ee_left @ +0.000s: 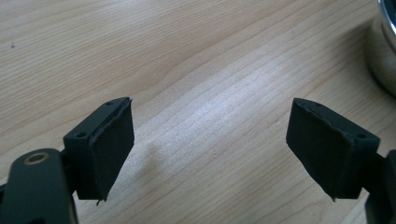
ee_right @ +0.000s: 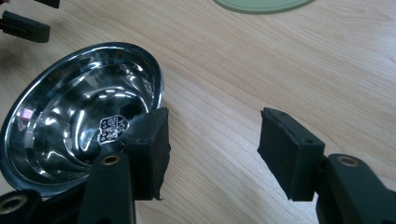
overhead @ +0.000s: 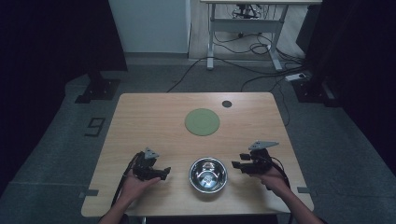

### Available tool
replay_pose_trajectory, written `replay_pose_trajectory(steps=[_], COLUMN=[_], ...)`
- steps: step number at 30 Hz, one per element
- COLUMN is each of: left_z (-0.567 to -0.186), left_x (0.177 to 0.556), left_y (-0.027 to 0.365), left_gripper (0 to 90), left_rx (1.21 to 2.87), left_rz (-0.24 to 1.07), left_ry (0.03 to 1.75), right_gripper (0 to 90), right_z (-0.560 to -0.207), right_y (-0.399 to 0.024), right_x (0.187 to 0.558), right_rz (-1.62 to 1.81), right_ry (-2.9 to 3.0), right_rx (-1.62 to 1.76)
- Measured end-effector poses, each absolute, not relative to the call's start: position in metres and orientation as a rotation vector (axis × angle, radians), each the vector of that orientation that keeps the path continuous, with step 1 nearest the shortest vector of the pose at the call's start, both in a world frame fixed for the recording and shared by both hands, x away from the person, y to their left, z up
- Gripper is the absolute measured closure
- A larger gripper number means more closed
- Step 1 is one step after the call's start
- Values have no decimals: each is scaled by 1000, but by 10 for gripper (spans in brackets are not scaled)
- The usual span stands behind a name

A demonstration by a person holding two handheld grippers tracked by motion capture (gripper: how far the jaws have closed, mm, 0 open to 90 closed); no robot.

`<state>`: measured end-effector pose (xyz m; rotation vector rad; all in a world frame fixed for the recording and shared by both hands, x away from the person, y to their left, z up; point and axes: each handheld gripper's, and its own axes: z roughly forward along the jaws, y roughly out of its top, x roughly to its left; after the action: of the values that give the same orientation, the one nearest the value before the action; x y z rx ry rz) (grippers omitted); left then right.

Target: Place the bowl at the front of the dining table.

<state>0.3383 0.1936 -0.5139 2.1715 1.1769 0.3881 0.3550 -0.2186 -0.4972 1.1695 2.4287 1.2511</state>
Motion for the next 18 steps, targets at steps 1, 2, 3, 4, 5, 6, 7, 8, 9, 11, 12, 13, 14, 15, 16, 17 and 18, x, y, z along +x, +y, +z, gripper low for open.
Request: replay_pose_trajectory(steps=[1, 2, 3, 4, 5, 6, 7, 8, 9, 11, 12, 13, 14, 15, 16, 17, 18], left_z=[-514, -514, -514, -514, -514, -514, -514, -514, -514, -514, -513, -513, -513, -512, -512, -512, -513], left_x=[339, 340, 341, 341, 341, 342, 341, 341, 340, 339, 339, 338, 338, 338, 339, 339, 339], left_y=[193, 193, 191, 191, 191, 191, 191, 191, 191, 192, 192, 193, 193, 193, 193, 193, 193], left_gripper=[157, 157, 156, 156, 156, 156, 156, 156, 155, 154, 154, 153, 153, 153, 153, 152, 152], left_rx=[2173, 2175, 2173, 2173, 2179, 2181, 2184, 2190, 2195, 2192, 2190, 2188, 2188, 2184, 2184, 2184, 2186], left_rz=[385, 382, 376, 376, 372, 367, 365, 364, 363, 364, 365, 368, 368, 369, 370, 370, 369], left_ry=[1178, 1178, 1182, 1182, 1182, 1181, 1180, 1175, 1172, 1172, 1172, 1174, 1174, 1176, 1177, 1177, 1177], right_gripper=[429, 428, 427, 427, 426, 425, 425, 423, 423, 420, 420, 415, 414, 412, 411, 411, 410], right_z=[-497, -496, -496, -496, -495, -494, -494, -493, -493, -491, -491, -491, -491, -491, -491, -491, -491], right_y=[-218, -216, -216, -216, -215, -214, -214, -214, -213, -211, -210, -207, -207, -206, -206, -206, -205], right_x=[355, 354, 354, 354, 353, 353, 353, 352, 352, 351, 351, 351, 351, 351, 350, 350, 350], right_rz=[1253, 1260, 1262, 1262, 1265, 1272, 1272, 1276, 1278, 1285, 1289, 1281, 1280, 1278, 1275, 1275, 1274], right_ry=[2433, 2431, 2434, 2434, 2435, 2434, 2434, 2435, 2436, 2441, 2442, 2454, 2457, 2458, 2464, 2464, 2464], right_rx=[1163, 1158, 1161, 1161, 1157, 1154, 1154, 1148, 1141, 1139, 1130, 1123, 1119, 1115, 1112, 1112, 1111])
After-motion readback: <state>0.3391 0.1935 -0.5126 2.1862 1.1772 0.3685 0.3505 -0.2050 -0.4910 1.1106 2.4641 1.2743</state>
